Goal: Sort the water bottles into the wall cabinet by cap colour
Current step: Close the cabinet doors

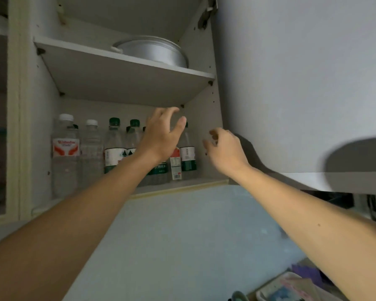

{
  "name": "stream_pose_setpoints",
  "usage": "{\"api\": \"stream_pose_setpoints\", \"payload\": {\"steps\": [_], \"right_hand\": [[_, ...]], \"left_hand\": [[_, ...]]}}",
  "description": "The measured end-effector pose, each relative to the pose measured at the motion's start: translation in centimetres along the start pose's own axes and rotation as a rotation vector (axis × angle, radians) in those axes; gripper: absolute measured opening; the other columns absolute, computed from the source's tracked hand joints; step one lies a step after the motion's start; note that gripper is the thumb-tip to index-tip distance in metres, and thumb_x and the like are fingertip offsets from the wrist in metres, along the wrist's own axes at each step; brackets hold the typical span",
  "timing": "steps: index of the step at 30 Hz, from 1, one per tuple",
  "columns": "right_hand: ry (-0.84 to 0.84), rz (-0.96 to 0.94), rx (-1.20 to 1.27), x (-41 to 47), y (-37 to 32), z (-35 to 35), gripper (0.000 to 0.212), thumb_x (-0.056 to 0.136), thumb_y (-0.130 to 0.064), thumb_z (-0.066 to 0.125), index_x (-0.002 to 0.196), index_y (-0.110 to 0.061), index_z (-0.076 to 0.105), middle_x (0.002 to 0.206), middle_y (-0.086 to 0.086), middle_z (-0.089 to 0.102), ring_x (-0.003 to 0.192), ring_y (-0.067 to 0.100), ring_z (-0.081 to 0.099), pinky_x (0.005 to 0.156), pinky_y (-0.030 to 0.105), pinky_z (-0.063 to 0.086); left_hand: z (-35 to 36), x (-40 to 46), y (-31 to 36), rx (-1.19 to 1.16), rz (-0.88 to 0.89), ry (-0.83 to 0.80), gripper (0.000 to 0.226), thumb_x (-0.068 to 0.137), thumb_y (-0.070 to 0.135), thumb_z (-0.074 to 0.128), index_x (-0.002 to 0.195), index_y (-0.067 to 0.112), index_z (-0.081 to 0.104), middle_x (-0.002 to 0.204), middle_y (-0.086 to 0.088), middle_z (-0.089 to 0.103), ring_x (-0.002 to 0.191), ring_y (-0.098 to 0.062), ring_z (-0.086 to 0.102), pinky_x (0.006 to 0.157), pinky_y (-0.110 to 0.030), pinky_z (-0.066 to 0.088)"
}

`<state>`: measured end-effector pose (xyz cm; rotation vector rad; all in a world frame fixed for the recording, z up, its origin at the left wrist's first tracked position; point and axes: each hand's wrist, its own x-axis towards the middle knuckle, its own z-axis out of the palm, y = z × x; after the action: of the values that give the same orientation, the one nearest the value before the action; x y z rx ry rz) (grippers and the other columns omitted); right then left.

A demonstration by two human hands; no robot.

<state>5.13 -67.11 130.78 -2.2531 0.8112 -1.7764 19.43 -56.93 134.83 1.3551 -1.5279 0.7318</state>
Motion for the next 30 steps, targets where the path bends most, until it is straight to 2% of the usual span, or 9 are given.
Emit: {"api": "stream_pose_setpoints", "payload": {"steps": [5, 8, 11, 14, 19, 22, 24, 26, 30], "right_hand": [[0.232, -0.005, 0.127, -4.7, -3.3, -5.8, 0.029, 0.102, -0.029, 0.051, 0.125, -0.017, 0.064, 0.123, 0.001, 0.063, 0.116, 0.018, 0.059, 0.098, 0.03, 0.045], [0.354, -0.052, 0.104, -6.7, -5.3, -10.5, 0.029, 0.102, -0.024, 0.051, 0.127, -0.015, 0.065, 0.127, 0.001, 0.063, 0.119, 0.017, 0.058, 0.105, 0.033, 0.043], [0.462, -0.135, 0.022, -8.2, -6.7, -15.6, 0.029, 0.102, -0.019, 0.051, 0.126, -0.012, 0.065, 0.128, 0.002, 0.062, 0.121, 0.019, 0.057, 0.107, 0.037, 0.042], [0.585, -0.224, -0.051, -9.6, -6.8, -20.8, 0.033, 0.099, -0.021, 0.048, 0.124, -0.009, 0.066, 0.129, 0.006, 0.059, 0.122, 0.024, 0.055, 0.106, 0.047, 0.042], [0.793, -0.285, -0.375, -11.3, -4.3, -28.6, 0.044, 0.099, -0.025, 0.053, 0.139, -0.007, 0.053, 0.148, 0.016, 0.039, 0.133, 0.031, 0.041, 0.111, 0.052, 0.037], [0.736, -0.087, -0.543, -12.1, -1.9, -31.9, 0.062, 0.099, -0.03, 0.056, 0.153, -0.006, 0.034, 0.155, 0.019, 0.031, 0.138, 0.035, 0.037, 0.119, 0.044, 0.028], [0.605, 0.107, -0.378, -12.6, -0.6, -33.5, 0.066, 0.101, -0.03, 0.057, 0.156, -0.008, 0.028, 0.146, 0.02, 0.046, 0.131, 0.035, 0.049, 0.107, 0.033, 0.039], [0.561, 0.193, -0.261, -12.9, 0.1, -34.7, 0.061, 0.1, -0.033, 0.06, 0.152, -0.008, 0.036, 0.13, 0.02, 0.061, 0.119, 0.037, 0.059, 0.097, 0.038, 0.047], [0.548, 0.183, -0.198, -13.5, -0.1, -35.8, 0.046, 0.098, -0.031, 0.064, 0.139, -0.015, 0.05, 0.124, 0.009, 0.066, 0.115, 0.033, 0.062, 0.098, 0.046, 0.051]], "left_hand": [[0.2, -3.3, 2.9, -0.241, -0.054, -0.006, 0.044, 0.106, 0.041, 0.041, 0.144, 0.019, 0.048, 0.141, -0.002, 0.051, 0.123, -0.014, 0.05, 0.105, -0.038, 0.044], [1.1, -4.5, 5.3, -0.345, -0.072, -0.061, 0.045, 0.106, 0.036, 0.043, 0.148, 0.018, 0.045, 0.146, -0.004, 0.049, 0.13, -0.016, 0.048, 0.112, -0.041, 0.039], [2.2, -4.8, 8.9, -0.387, -0.039, -0.061, 0.048, 0.106, 0.037, 0.043, 0.15, 0.019, 0.041, 0.151, -0.005, 0.045, 0.134, -0.016, 0.046, 0.115, -0.038, 0.036], [3.7, -4.6, 13.5, -0.411, 0.015, -0.058, 0.054, 0.105, 0.044, 0.042, 0.153, 0.022, 0.036, 0.156, -0.001, 0.038, 0.138, -0.016, 0.042, 0.115, -0.033, 0.032], [6.9, -4.1, 21.4, -0.494, 0.098, -0.074, 0.067, 0.102, 0.054, 0.045, 0.159, 0.026, 0.022, 0.165, 0.0, 0.017, 0.15, -0.02, 0.018, 0.12, -0.041, 0.021], [9.0, -4.4, 25.3, -0.567, 0.09, -0.076, 0.075, 0.098, 0.06, 0.048, 0.159, 0.034, 0.014, 0.168, 0.002, 0.004, 0.153, -0.02, 0.005, 0.12, -0.044, 0.018], [10.2, -4.8, 27.7, -0.567, 0.077, -0.113, 0.079, 0.096, 0.062, 0.049, 0.16, 0.035, 0.01, 0.168, 0.002, 0.001, 0.153, -0.021, 0.003, 0.121, -0.046, 0.017], [11.1, -5.1, 29.4, -0.55, 0.06, -0.166, 0.08, 0.097, 0.06, 0.049, 0.16, 0.035, 0.006, 0.169, 0.003, -0.003, 0.154, -0.022, 0.001, 0.122, -0.048, 0.016], [11.1, -6.1, 30.8, -0.549, 0.023, -0.178, 0.079, 0.099, 0.055, 0.049, 0.16, 0.035, 0.004, 0.169, 0.003, -0.006, 0.155, -0.019, -0.002, 0.124, -0.045, 0.015]]}}
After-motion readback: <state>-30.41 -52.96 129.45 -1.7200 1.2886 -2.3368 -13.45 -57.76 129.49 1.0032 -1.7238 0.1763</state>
